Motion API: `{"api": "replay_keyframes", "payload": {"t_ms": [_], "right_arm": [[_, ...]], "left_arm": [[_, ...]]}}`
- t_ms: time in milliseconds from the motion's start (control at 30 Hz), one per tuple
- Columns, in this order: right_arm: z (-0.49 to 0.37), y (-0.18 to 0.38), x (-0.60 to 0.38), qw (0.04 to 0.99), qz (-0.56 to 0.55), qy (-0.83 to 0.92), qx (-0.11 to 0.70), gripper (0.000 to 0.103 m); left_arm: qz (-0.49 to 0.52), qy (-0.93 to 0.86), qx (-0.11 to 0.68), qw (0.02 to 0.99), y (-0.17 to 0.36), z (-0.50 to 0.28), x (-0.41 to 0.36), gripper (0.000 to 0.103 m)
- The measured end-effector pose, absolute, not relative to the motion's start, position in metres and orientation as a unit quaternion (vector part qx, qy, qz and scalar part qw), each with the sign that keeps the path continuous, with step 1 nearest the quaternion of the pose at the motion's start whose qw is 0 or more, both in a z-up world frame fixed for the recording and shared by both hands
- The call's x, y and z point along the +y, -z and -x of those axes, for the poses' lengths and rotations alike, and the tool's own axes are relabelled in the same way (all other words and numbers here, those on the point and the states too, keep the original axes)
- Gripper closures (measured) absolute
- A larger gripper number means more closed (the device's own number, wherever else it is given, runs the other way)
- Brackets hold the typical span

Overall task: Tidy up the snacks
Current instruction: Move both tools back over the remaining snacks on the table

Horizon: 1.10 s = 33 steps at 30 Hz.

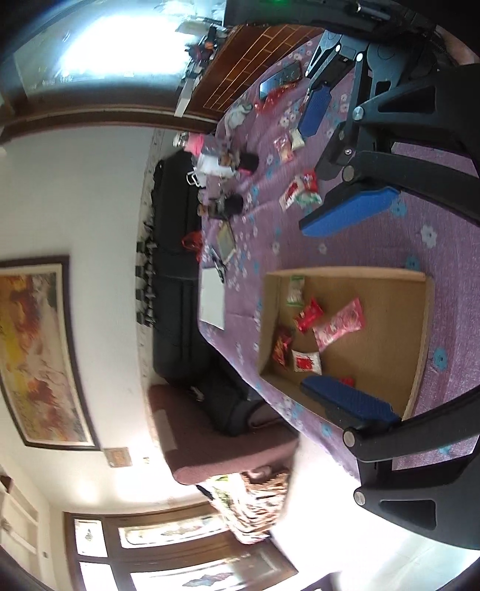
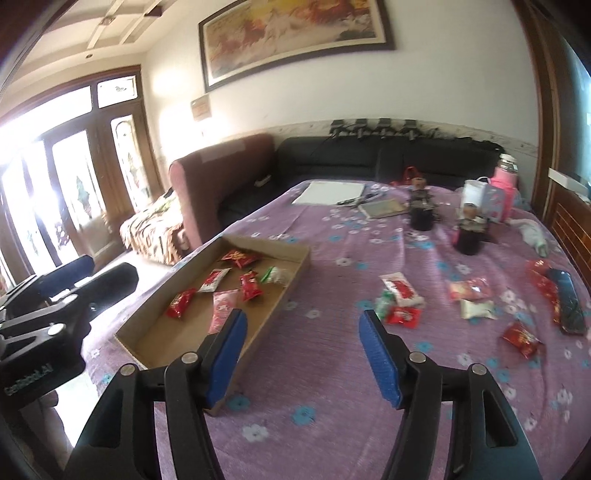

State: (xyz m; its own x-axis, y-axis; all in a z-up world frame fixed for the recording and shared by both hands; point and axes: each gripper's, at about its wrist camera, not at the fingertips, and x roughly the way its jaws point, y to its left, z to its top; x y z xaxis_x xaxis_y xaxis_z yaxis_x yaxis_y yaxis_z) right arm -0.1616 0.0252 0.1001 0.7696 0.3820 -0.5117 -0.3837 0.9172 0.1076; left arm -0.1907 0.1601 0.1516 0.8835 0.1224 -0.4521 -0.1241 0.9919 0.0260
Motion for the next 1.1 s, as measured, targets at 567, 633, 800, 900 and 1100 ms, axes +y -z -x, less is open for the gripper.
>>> {"api": "replay_keyframes", "payload": {"t_ms": [567, 633, 800, 900, 1100], "right_arm": [[0.185, -0.101, -0.023, 0.950, -0.036, -0.168, 0.260, 0.038], [0.189, -0.102, -0.024, 0.952, -0.033, -0.162, 0.257, 0.038], [0.192, -0.102, -0.025, 0.955, -0.029, -0.157, 0.252, 0.036], [0.193, -0.102, -0.025, 0.954, -0.029, -0.155, 0.253, 0.036], [0.192, -0.102, -0.029, 0.956, -0.024, -0.148, 0.254, 0.036]], "left_arm": [[-0.033, -0.030, 0.235, 0.971, -0.150, 0.206, 0.115, 0.025], [-0.033, -0.025, 0.239, 0.970, -0.148, 0.206, 0.113, 0.025], [-0.030, -0.012, 0.244, 0.969, -0.147, 0.207, 0.109, 0.025], [-0.034, -0.013, 0.245, 0.969, -0.145, 0.206, 0.106, 0.025], [-0.036, -0.013, 0.261, 0.964, -0.140, 0.197, 0.104, 0.025]]}}
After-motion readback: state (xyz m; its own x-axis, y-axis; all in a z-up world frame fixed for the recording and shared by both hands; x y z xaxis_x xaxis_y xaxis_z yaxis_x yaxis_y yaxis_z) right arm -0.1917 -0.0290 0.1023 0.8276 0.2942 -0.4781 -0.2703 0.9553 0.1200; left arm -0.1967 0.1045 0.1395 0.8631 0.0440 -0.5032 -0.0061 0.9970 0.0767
